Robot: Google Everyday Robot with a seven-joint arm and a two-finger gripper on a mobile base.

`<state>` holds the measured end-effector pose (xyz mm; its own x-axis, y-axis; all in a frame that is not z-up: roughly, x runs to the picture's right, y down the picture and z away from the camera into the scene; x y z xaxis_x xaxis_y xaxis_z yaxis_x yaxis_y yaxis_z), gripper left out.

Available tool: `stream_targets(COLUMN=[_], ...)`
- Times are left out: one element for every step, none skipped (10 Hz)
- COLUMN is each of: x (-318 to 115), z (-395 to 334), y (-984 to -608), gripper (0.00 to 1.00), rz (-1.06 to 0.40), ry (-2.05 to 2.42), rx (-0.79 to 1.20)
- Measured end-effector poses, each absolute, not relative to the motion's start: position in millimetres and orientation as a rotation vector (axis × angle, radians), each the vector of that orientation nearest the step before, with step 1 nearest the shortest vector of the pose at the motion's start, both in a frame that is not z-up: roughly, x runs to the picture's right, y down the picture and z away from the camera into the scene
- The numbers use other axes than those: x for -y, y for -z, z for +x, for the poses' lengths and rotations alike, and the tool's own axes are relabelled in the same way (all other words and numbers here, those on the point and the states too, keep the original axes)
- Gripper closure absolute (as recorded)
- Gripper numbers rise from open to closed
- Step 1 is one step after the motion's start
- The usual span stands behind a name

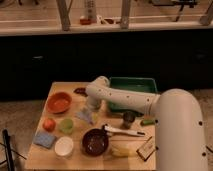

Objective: Wipe table surface with towel

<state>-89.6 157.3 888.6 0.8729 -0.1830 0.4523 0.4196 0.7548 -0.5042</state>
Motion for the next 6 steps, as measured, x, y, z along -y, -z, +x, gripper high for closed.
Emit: stream_targets(x=[-159.2, -160.3, -161.7, -162.7, -162.0, -162.6], z=[-90.4, -90.6, -90.0, -89.6, -88.5, -86.5], y=[-891.9, -893.3, -894.1, -894.3, -895.5, -895.0], gripper=[0.35, 0.43, 0.51, 0.63, 0.73, 0.83], rz=[-0.652, -0.661, -0.671, -0.684, -0.682, -0.688], ry=[0.342, 0.340, 0.340, 0.333, 0.328, 0.325], rx=[0.398, 0.397, 0.392, 0.388, 0.381, 0.373])
